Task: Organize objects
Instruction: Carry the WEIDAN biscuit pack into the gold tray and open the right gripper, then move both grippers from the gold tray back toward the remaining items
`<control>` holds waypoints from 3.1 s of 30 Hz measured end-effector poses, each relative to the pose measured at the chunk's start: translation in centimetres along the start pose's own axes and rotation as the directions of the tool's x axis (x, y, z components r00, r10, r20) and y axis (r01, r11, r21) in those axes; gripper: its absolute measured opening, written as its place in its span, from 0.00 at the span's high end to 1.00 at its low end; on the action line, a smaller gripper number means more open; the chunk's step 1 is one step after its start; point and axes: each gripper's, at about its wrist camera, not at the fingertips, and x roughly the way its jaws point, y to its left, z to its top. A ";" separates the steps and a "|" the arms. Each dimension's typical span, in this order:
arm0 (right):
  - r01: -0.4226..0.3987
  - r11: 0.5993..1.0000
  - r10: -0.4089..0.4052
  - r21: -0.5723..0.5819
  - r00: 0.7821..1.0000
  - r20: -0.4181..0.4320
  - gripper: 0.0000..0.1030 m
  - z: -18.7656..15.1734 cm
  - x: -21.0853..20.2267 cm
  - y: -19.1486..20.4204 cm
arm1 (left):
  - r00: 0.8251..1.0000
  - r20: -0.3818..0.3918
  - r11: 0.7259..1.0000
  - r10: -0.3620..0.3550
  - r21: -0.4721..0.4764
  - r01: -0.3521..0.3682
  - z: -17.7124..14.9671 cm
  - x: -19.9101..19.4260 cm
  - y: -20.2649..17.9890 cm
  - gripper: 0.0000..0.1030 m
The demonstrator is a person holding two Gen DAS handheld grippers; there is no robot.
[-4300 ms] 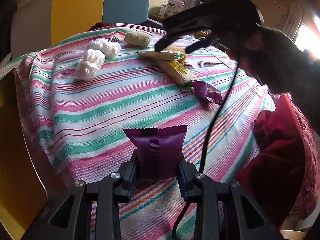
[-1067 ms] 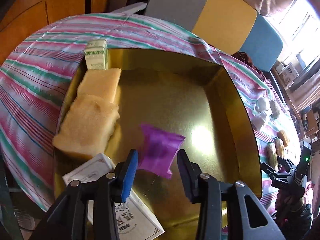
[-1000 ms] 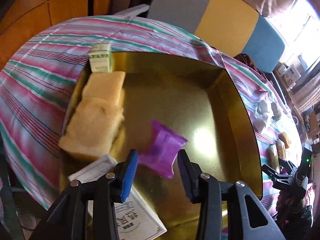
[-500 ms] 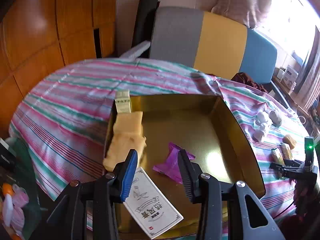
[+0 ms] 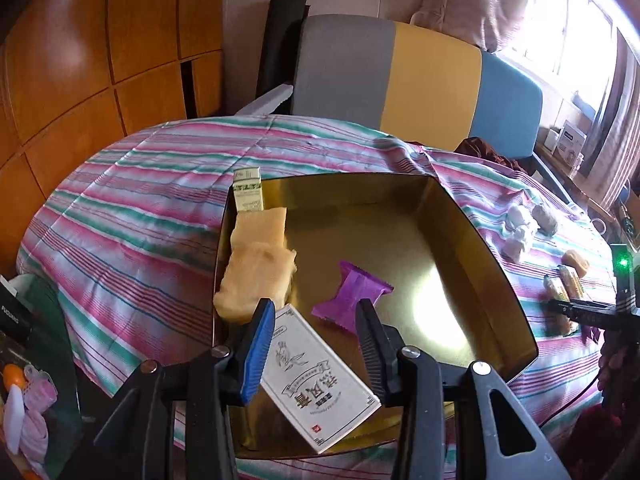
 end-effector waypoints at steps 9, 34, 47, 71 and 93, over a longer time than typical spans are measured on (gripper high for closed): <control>-0.086 0.992 0.075 0.092 0.990 0.117 0.53 0.1 -4.7 0.4 | 1.000 0.001 0.998 -0.028 -0.049 0.028 -0.6 0.1 1.8 0.59; -0.310 0.873 0.280 -0.376 0.951 -0.135 0.53 4.4 4.7 32.4 | 1.000 0.009 0.977 0.007 -0.214 -0.005 -1.0 0.0 8.7 0.59; -0.463 0.809 0.437 -0.363 0.886 -0.156 0.33 2.8 4.0 34.5 | 0.999 0.029 0.984 0.018 -0.180 -0.012 -0.7 -0.6 7.8 0.59; -0.294 0.933 0.331 -0.207 0.928 0.172 0.23 5.2 -3.6 20.1 | 0.999 0.044 0.997 -0.026 0.079 0.022 1.0 -1.9 -0.6 0.59; -0.065 0.931 -0.040 0.360 0.960 0.276 0.21 6.5 -2.2 -7.0 | 0.948 -0.167 0.870 -0.270 0.380 0.315 5.1 4.7 -21.0 0.59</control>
